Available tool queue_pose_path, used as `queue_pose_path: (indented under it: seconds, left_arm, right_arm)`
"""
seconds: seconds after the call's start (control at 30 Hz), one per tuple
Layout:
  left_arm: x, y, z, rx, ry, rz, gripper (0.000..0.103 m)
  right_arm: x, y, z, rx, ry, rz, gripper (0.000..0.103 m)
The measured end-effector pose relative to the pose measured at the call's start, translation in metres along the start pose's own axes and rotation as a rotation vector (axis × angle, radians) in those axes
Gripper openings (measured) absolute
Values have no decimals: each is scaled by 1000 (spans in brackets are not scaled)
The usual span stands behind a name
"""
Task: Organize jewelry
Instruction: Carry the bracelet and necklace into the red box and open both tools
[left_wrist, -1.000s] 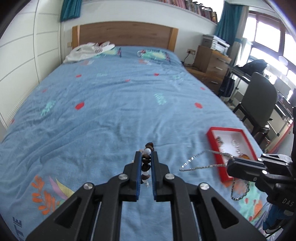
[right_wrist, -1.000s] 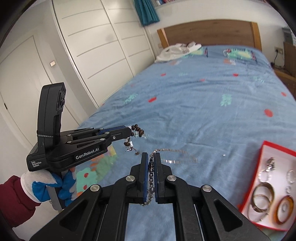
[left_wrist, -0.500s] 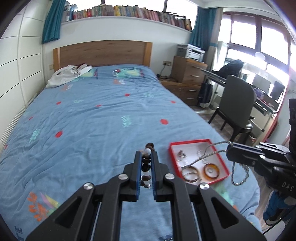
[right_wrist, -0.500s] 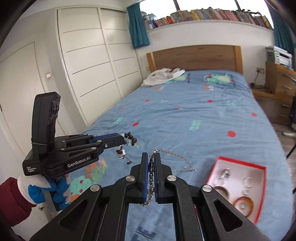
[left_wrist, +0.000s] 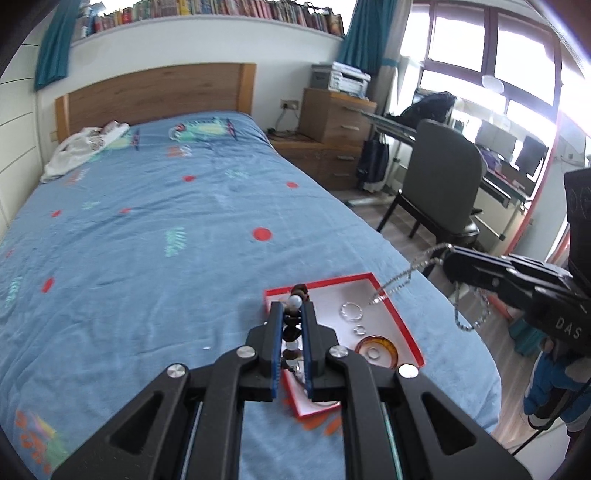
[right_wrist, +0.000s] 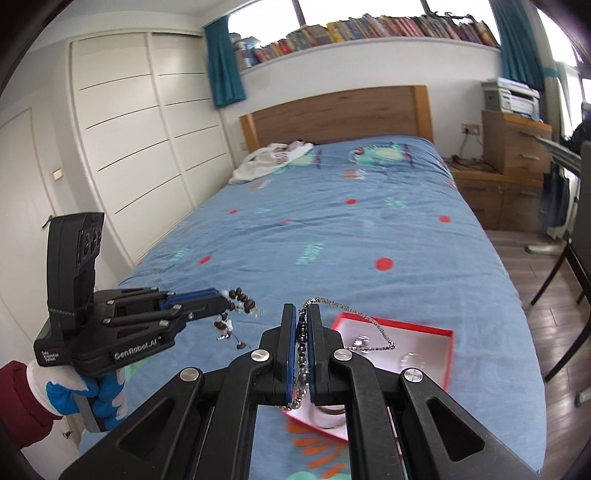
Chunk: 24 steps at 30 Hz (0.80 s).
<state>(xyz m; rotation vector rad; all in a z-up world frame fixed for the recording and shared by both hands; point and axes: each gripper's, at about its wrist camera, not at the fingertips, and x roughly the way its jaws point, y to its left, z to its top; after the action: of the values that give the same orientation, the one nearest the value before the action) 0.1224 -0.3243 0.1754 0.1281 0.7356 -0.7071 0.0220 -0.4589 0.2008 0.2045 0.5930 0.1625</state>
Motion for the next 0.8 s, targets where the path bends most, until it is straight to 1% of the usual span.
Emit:
queue_pose_path:
  seconds: [0.27,0.43,0.6,0.8]
  left_arm:
    - [97,-31,-14,28,116,-51,9]
    - [145,-41,-25,27,177,-64,9]
    - [181,-39,-35,21,223,-65,9]
    - [205,-29,-44,0,260,-57,9]
  right_arm:
    - [48,-72,-20,91,72,-42,6]
    - [79,-105,-37,127,123,-54,6]
    - [106,-123,-50,139,165,-59,6]
    - [125,-130,-64,127,209,-71,6]
